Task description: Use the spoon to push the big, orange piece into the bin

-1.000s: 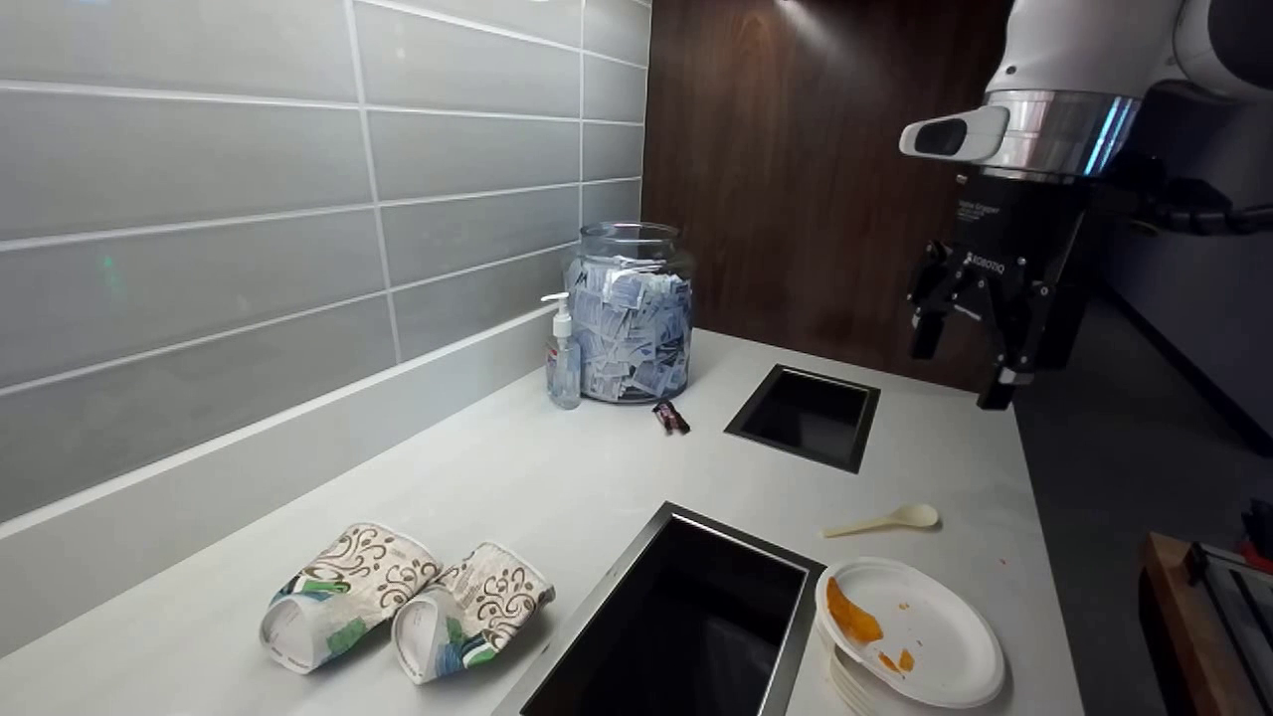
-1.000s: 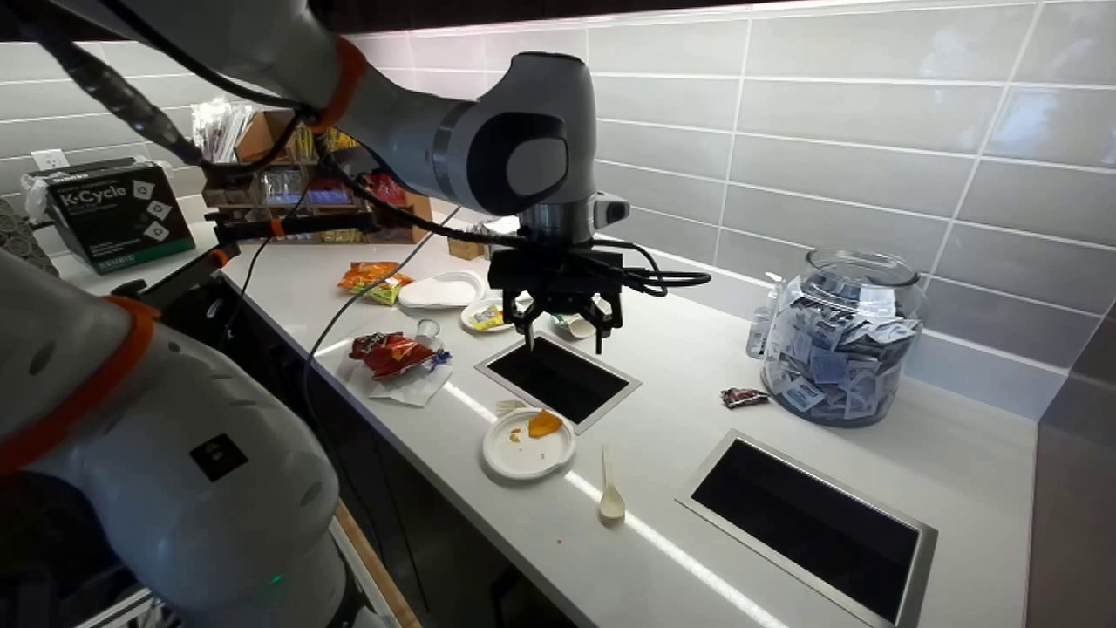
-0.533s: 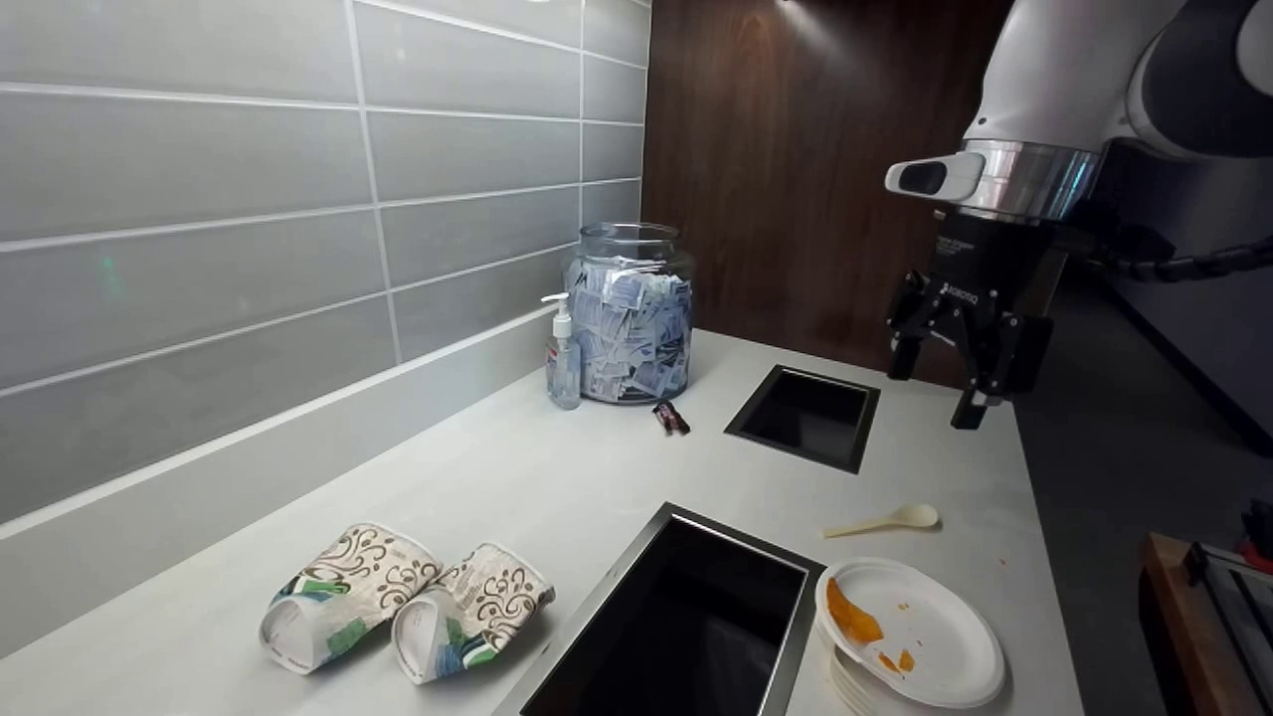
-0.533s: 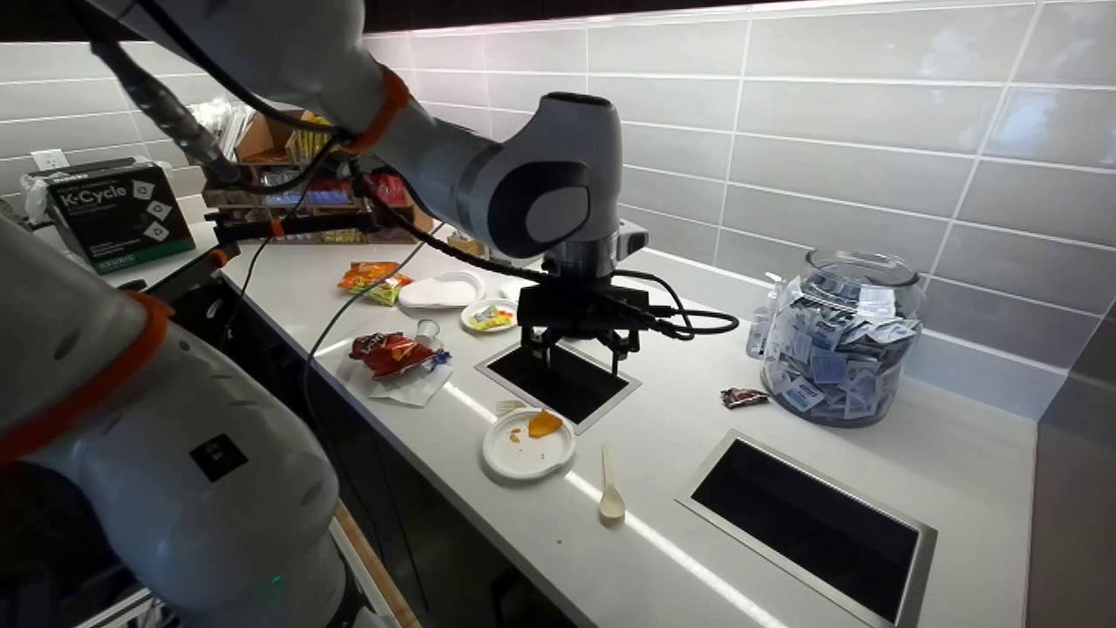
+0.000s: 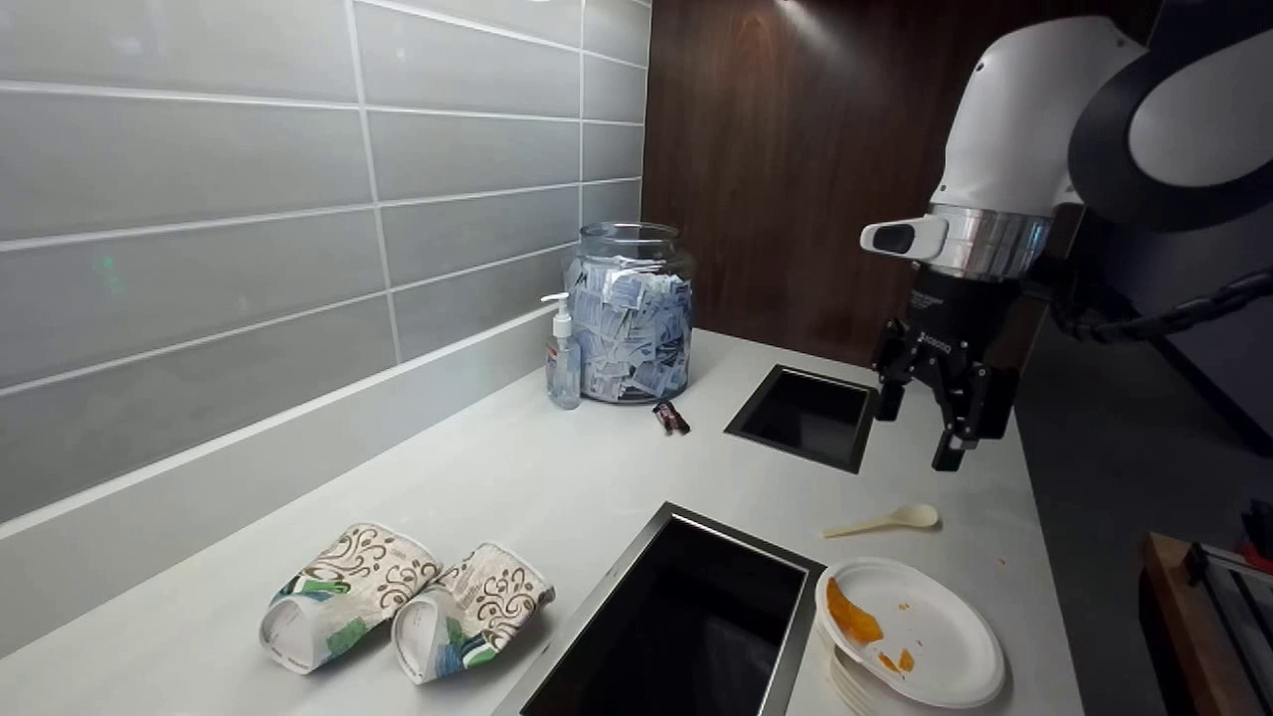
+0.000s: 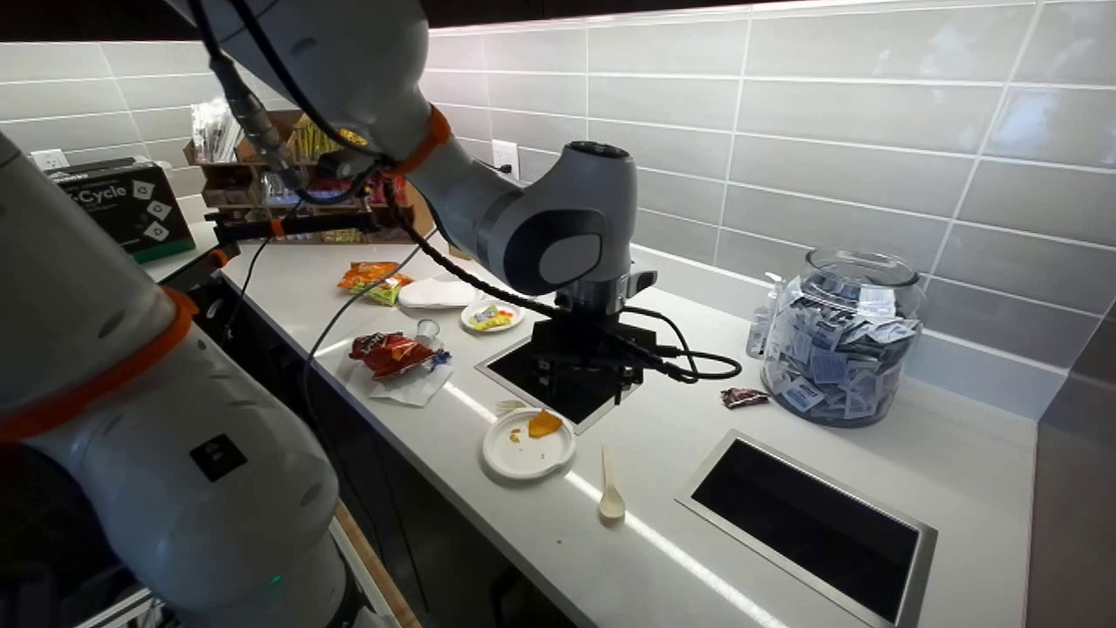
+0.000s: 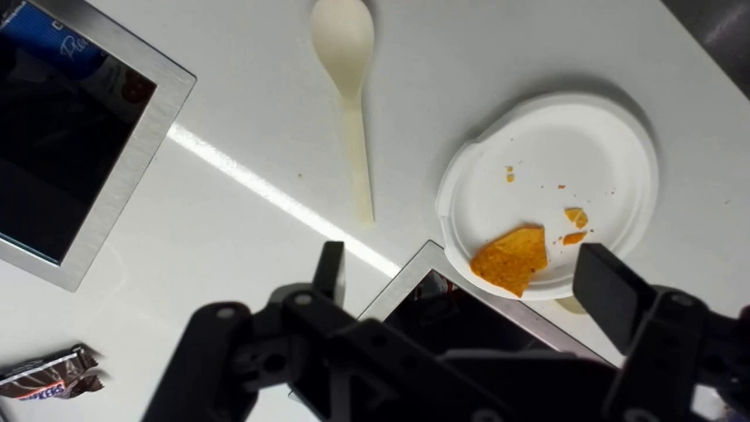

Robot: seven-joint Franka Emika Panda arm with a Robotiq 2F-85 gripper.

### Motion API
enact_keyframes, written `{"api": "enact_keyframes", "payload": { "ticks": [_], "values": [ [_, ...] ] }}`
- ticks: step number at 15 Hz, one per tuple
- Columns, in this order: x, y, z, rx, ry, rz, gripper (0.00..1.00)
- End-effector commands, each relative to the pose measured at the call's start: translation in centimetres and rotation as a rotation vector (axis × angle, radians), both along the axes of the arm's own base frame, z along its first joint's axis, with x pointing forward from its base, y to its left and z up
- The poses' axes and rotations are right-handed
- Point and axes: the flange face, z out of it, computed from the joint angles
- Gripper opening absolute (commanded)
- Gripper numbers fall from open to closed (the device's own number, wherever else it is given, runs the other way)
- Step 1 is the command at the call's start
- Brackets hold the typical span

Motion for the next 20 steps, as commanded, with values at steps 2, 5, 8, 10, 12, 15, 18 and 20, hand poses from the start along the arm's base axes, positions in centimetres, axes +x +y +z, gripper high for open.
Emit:
{"api": "enact_keyframes", "payload": {
  "ticks": [2, 5, 8, 10, 12, 15, 18, 20],
  "values": [
    [0.7, -0.8, -2.7, 0.005, -0.01, 0.007, 1.0],
    [0.9, -1.4, -4.3, -0.006, -0.014, 0.017, 1.0],
    [0.9, -2.2, -5.8, -0.011, -0.012, 0.011, 1.0],
    [0.8, -2.6, -6.7, -0.014, -0.007, 0.009, 1.0],
    [0.7, -3.1, -7.8, -0.008, 0.0, 0.011, 1.0],
    [0.5, -3.3, -9.2, 0.004, 0.0, 0.017, 1.0],
    [0.3, -3.1, -10.7, 0.019, 0.001, 0.025, 1.0],
    [0.4, -2.9, -9.9, 0.018, 0.01, 0.02, 1.0]
  ]
}}
